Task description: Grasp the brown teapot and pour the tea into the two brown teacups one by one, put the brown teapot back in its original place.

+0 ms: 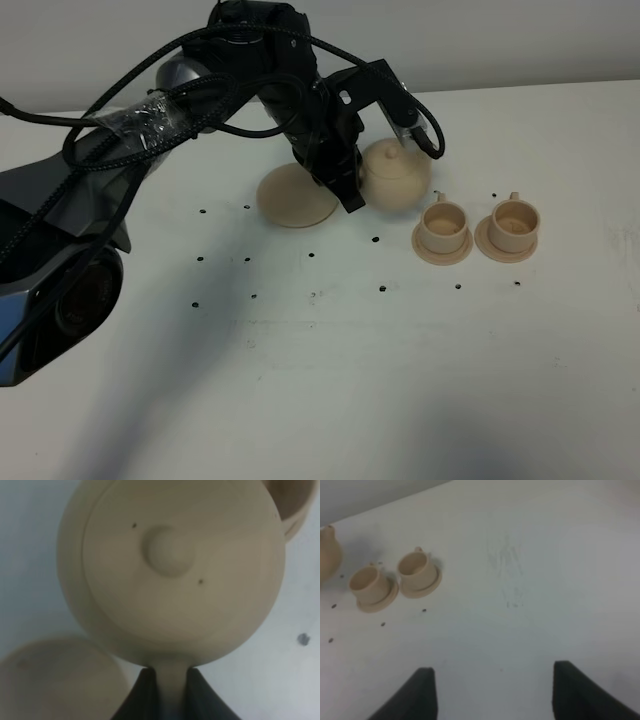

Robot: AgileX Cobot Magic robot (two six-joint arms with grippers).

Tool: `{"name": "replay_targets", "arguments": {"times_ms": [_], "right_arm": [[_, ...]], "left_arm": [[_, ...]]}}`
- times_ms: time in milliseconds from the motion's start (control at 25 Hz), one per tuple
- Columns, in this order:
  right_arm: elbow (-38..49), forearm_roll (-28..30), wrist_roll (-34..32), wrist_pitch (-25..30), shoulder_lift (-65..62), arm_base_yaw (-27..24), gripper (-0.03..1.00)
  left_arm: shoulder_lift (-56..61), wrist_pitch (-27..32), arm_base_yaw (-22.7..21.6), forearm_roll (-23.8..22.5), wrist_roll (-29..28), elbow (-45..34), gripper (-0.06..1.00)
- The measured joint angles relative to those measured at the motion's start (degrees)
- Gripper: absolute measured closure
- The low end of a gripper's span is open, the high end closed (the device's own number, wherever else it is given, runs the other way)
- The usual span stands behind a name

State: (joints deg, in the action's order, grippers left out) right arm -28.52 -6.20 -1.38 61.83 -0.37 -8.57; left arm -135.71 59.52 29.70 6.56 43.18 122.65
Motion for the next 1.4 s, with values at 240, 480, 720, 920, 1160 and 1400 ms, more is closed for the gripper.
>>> {"name": "replay_targets", "arguments": {"times_ms": [240,480,720,920,1160,1400], "right_arm": [[0.0,0.0,0.0,0.0,0.0,0.0,0.48],[0.0,0.0,0.0,0.0,0.0,0.0,0.48],[0.0,0.0,0.0,0.0,0.0,0.0,0.48],[0.0,0.0,0.0,0.0,0.0,0.0,0.48],[0.0,0.0,0.0,0.0,0.0,0.0,0.48],[0.0,-0.04,0.0,0.0,0.0,0.0,0.48]], "left_arm": [[0.0,-1.18,2.08,0.04,-0.11,0.0,0.83],[0.0,-3.57,2.55,0.04,0.06,0.0,0.83],[0.0,-7.97,3.61,-0.97,0.36,0.0,0.83],[0.0,-12.25,4.65,-4.8,1.54,0.0,0.83],[0.0,-18.32,6.3,-8.99,2.31,0.0,0.83],[-1.29,-23.68,8.03,-12.53,3.31,0.0,0.83]]}}
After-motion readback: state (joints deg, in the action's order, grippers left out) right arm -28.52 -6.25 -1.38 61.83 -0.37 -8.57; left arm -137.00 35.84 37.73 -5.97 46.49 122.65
